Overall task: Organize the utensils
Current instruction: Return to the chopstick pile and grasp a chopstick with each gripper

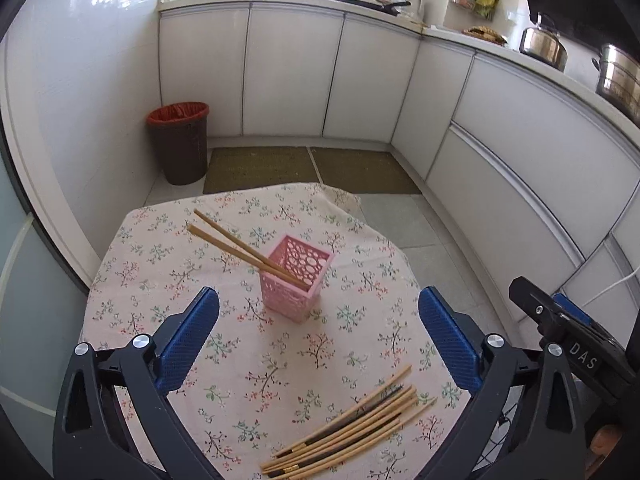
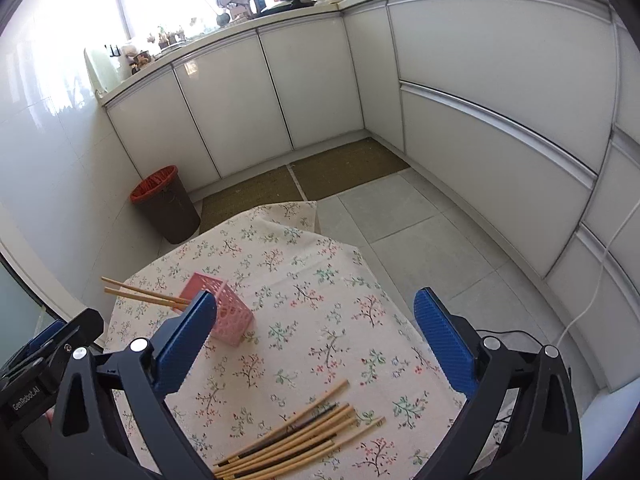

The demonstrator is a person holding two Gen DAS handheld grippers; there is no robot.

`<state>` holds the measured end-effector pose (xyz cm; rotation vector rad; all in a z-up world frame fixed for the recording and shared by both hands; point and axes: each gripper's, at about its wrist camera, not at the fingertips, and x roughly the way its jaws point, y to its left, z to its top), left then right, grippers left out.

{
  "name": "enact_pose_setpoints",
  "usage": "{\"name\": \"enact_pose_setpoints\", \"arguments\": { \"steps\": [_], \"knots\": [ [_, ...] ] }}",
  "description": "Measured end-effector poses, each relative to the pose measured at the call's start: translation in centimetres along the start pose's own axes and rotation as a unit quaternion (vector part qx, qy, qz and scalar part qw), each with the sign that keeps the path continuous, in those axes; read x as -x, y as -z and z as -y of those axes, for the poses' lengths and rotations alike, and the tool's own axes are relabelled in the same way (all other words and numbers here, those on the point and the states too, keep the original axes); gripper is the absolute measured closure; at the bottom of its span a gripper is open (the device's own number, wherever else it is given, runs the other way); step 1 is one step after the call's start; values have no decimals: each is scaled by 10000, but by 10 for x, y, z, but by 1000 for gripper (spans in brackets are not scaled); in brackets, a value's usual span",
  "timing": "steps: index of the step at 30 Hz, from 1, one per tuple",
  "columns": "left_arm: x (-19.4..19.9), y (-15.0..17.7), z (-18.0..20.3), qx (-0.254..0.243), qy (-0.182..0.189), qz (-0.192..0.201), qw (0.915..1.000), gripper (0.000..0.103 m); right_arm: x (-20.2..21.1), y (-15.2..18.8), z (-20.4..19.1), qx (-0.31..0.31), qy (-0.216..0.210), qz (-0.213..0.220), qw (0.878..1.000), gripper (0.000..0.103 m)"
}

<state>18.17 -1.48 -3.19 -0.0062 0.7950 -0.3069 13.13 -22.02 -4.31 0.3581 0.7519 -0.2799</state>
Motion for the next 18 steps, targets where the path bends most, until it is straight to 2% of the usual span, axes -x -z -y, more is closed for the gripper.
{"name": "enact_pose_setpoints", "arguments": {
  "steps": [2, 5, 8, 10, 13, 18],
  "knots": [
    [-9, 9, 6, -191, 8, -235, 9995, 7, 0, 12, 10, -56, 32, -133, 9999, 7],
    [-30, 24, 17, -548, 165, -806, 9951, 7, -1, 34, 33, -327, 97, -372, 9987, 7],
    [-55, 42, 33, -941, 238, -1401, 9854, 7, -11, 53, 61, -731, 57, -830, 9938, 7],
    [-75, 51, 42, -1124, 372, -1871, 9752, 7, -22, 63, 78, -999, -15, -1172, 9881, 7],
    [-106, 62, 48, -954, 645, -2553, 9600, 7, -34, 76, 100, -1292, 14, -1478, 9805, 7],
    [-146, 68, 67, -645, 1103, -3110, 9418, 7, -42, 81, 123, -1534, 55, -1574, 9755, 7]
  ]
}}
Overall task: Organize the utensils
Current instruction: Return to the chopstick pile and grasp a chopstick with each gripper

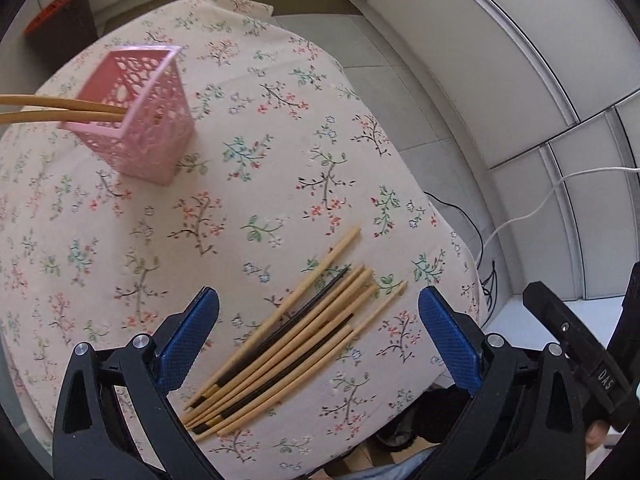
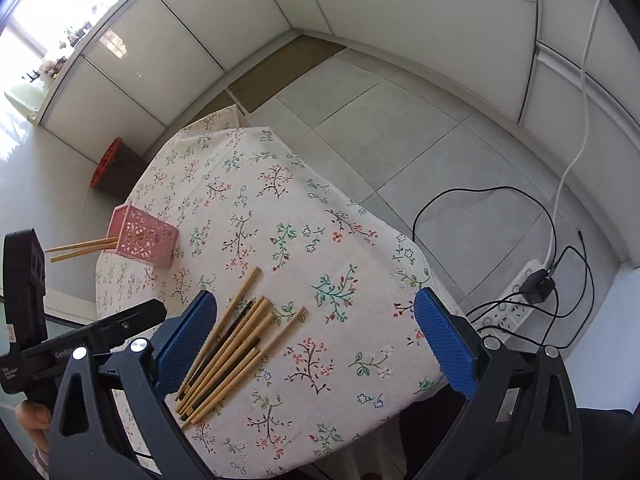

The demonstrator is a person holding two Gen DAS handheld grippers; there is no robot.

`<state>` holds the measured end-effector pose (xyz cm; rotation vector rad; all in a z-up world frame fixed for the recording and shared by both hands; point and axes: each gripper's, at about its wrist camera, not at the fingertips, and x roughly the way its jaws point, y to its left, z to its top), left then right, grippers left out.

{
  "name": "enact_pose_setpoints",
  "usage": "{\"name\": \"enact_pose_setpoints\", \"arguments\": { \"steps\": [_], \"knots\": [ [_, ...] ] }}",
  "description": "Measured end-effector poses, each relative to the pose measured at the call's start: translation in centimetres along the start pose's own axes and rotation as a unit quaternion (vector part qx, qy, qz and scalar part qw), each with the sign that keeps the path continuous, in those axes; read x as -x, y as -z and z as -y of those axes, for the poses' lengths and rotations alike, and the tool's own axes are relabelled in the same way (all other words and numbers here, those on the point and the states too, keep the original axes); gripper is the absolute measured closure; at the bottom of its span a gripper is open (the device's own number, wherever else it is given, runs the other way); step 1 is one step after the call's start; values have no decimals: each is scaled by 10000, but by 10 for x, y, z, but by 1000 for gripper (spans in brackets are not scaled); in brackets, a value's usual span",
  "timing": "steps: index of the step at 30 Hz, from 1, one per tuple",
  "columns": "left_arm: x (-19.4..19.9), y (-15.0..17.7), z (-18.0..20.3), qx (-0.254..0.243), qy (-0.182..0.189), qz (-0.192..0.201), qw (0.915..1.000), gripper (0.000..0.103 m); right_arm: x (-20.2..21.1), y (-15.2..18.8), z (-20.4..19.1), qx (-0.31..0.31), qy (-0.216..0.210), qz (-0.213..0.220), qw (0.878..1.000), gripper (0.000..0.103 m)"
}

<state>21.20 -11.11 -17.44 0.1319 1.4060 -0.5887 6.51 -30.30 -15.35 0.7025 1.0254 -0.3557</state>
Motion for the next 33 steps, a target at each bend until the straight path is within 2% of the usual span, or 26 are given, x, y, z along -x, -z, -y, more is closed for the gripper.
{"name": "enact_pose_setpoints", "arguments": {
  "steps": [2, 4, 6, 8, 10, 13, 15, 16, 17, 24, 33],
  "knots": [
    [-19, -9, 9, -46, 30, -218, 9997, 8, -3, -3, 9, -133, -2, -37, 9999, 7],
    [-38, -17, 19, -174, -105, -449, 9988, 10, -6, -7, 16, -280, -19, -106, 9995, 7],
    [-56, -21, 27, -351, -324, -656, 9967, 21, -10, -9, 24, -464, -58, -191, 9987, 7],
    [-73, -21, 28, -414, -481, -872, 9942, 46, -14, -11, 30, -650, -110, -298, 9974, 7],
    [-86, -21, 24, -422, -555, -1035, 9922, 52, -19, -12, 35, -797, -160, -400, 9959, 7],
    [-93, -20, 19, -454, -640, -1024, 9916, 58, -24, -10, 36, -822, -148, -524, 9951, 7],
    [-90, -20, 19, -544, -690, -877, 9923, 70, -26, -8, 32, -760, -111, -572, 9954, 7],
    [-91, -21, 18, -580, -714, -851, 9921, 80, -27, -7, 30, -712, -94, -590, 9957, 7],
    [-91, -21, 17, -616, -787, -824, 9916, 85, -27, -5, 26, -653, -61, -611, 9960, 7],
    [-87, -20, 11, -755, -779, -596, 9923, 90, -44, 8, 10, -487, -3, -1025, 9935, 7],
    [-41, -21, -34, -106, -499, -112, 9986, 97, -58, 17, -5, -457, 101, -1208, 9916, 7]
  ]
}}
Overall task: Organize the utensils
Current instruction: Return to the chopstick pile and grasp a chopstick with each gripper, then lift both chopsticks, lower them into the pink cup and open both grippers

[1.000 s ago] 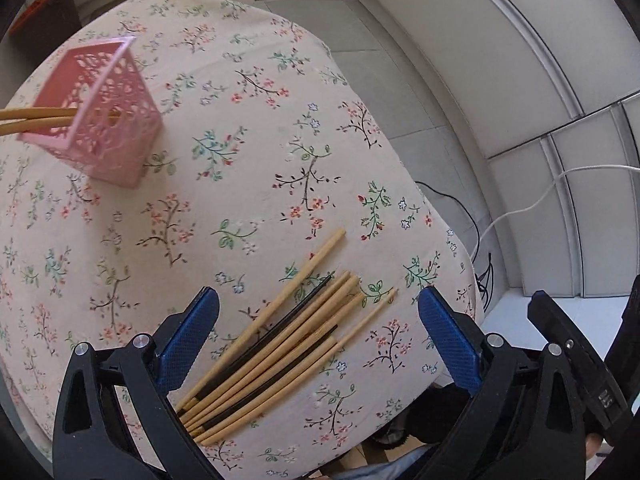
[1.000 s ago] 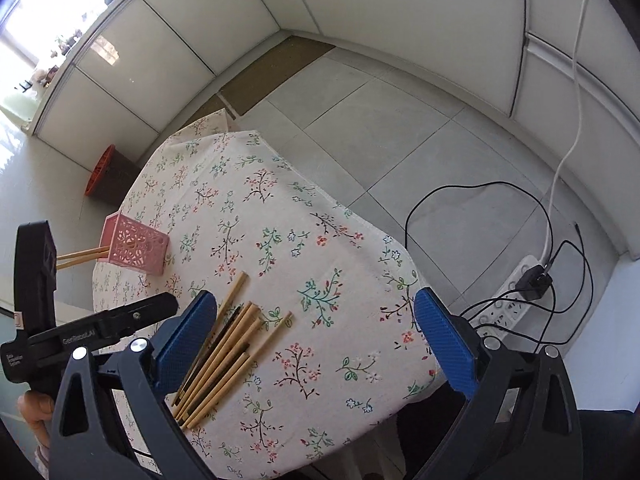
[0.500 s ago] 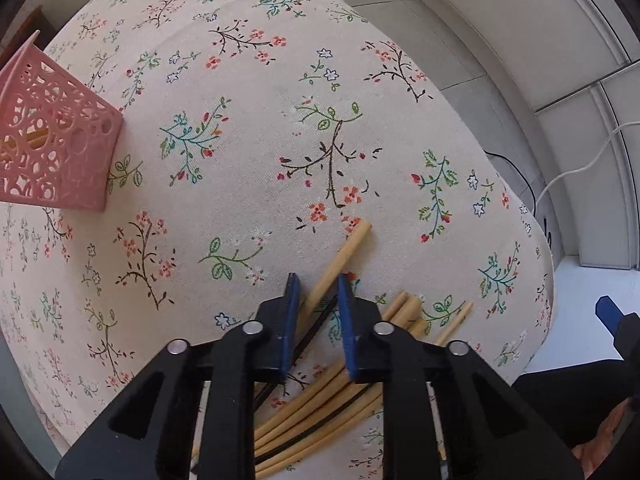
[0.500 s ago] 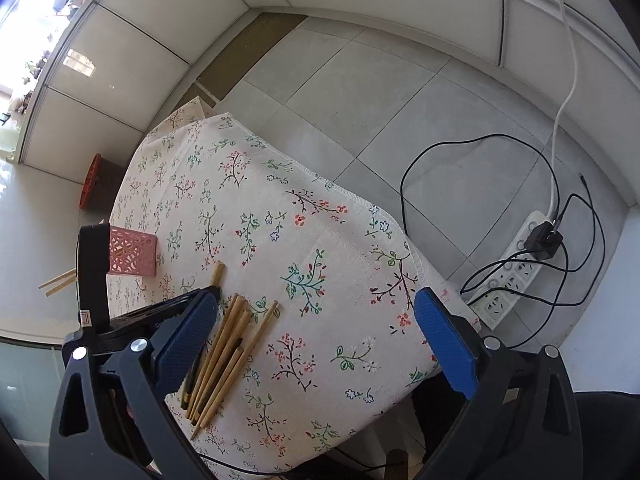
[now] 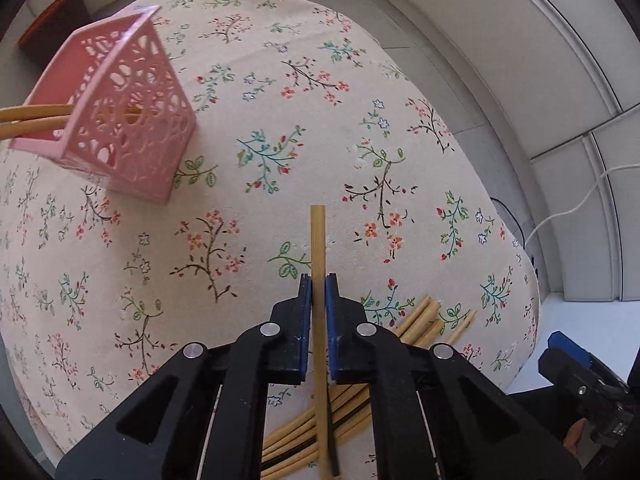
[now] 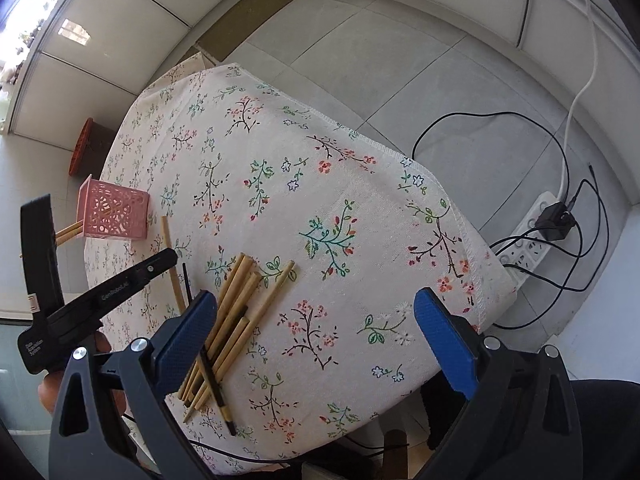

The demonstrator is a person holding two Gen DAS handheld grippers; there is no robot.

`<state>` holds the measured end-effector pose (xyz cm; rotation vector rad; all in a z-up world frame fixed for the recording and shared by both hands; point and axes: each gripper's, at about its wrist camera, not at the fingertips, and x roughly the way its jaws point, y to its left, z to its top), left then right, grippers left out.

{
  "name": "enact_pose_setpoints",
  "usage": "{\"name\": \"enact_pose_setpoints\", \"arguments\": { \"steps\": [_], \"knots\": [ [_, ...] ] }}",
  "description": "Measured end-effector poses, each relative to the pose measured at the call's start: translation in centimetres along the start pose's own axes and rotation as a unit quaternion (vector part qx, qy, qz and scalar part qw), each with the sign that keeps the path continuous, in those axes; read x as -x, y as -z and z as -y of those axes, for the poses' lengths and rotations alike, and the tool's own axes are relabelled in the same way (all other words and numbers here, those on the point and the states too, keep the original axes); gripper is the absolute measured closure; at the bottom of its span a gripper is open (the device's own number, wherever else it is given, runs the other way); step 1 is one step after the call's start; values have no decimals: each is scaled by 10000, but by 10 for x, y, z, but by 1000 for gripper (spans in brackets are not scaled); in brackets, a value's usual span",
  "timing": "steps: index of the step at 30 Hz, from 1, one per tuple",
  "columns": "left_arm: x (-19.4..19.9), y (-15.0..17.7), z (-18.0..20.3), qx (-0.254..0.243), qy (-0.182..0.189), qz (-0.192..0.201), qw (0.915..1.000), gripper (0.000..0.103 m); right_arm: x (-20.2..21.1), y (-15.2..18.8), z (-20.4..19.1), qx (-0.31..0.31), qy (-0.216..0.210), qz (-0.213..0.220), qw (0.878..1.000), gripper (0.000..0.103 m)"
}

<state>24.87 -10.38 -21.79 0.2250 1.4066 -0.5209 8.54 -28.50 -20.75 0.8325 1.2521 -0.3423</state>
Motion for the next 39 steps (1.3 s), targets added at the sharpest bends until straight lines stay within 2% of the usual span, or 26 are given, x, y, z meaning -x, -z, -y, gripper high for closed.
{"name": "enact_pose_setpoints", "arguments": {
  "steps": [6, 8, 10, 13, 15, 18, 21, 25, 33, 39],
  "knots": [
    [29, 13, -17, 36, 48, 327, 9994, 97, -16, 4, -14, -36, 268, -167, 9995, 10],
    [43, 20, -20, -9, 83, 471, 9989, 97, -24, 5, -18, -73, 480, -217, 9986, 20],
    [56, 34, -16, -111, 121, 662, 9977, 97, -35, 7, -22, -214, 613, -401, 9971, 39],
    [82, 51, -21, -248, 61, 966, 9950, 97, -55, 14, -27, -453, 708, -721, 9938, 56],
    [97, 59, -27, -252, 100, 1158, 9929, 97, -54, 17, -36, -475, 801, -463, 9946, 56],
    [109, 68, -34, -185, 131, 1341, 9907, 97, -60, 21, -44, -649, 724, -543, 9938, 61],
    [118, 72, -45, -73, 191, 1477, 9888, 97, -64, 25, -54, -640, 889, -451, 9930, 61],
    [125, 74, -50, 13, 173, 1566, 9875, 97, -67, 26, -65, -626, 1241, -118, 9902, 90],
    [134, 72, -52, 85, 265, 1752, 9841, 97, -70, 11, -75, -908, 1010, 242, 9904, 96],
    [138, 70, -54, 181, 271, 1870, 9818, 97, -64, -11, -79, -901, 383, 358, 9946, 97]
  ]
}}
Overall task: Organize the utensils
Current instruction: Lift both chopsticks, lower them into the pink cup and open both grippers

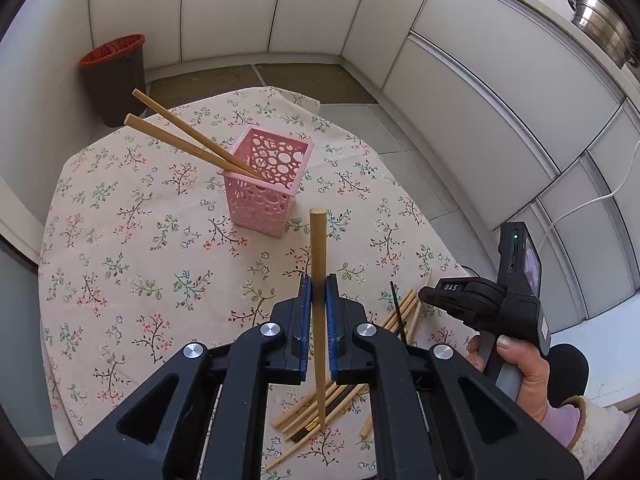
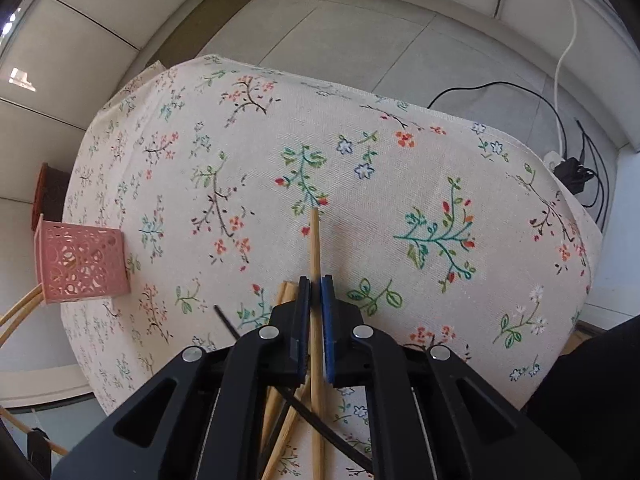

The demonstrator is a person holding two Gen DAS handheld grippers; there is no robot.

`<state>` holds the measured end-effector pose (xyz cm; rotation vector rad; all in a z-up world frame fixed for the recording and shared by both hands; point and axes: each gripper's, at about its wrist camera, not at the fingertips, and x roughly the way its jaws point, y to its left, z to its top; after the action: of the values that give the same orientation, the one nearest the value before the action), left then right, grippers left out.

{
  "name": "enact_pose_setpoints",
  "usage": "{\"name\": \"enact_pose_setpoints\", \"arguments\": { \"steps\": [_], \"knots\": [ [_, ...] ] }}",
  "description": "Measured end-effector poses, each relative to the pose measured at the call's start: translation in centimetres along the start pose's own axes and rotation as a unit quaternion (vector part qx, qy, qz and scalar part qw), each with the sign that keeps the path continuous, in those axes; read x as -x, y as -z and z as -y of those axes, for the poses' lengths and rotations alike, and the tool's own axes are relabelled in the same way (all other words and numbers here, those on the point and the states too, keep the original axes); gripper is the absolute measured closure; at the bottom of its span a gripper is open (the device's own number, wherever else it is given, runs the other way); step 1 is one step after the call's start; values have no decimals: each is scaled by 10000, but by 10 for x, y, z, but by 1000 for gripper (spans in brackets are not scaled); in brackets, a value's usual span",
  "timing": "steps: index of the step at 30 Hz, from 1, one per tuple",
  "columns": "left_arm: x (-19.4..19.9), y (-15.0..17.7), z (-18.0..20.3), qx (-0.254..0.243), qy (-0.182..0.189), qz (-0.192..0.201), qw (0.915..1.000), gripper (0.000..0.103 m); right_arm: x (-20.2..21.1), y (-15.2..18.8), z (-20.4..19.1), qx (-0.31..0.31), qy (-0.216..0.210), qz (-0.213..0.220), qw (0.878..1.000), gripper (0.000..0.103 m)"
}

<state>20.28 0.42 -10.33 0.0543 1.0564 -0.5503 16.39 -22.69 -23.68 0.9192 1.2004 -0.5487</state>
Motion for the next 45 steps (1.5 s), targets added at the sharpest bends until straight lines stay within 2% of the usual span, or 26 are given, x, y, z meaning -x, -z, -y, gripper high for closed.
{"name": "enact_pose_setpoints", "arguments": {
  "steps": [7, 14, 33, 45],
  "knots": [
    [11, -5, 0, 76, -12, 224, 9997, 97, 37, -6, -28, 580, -718, 332, 9952, 97],
    [29, -9, -2, 150, 22, 504, 9986, 97, 69, -8, -58, 1064, -1145, 605, 9859, 97],
    [80, -25, 3, 337, -136, 1266, 9913, 97, 152, -6, -97, 1856, -1574, 1185, 9627, 97],
    [112, -50, 18, 515, -370, 1689, 9836, 97, 235, -33, -94, 2032, -2000, 1559, 9457, 97]
  ]
}}
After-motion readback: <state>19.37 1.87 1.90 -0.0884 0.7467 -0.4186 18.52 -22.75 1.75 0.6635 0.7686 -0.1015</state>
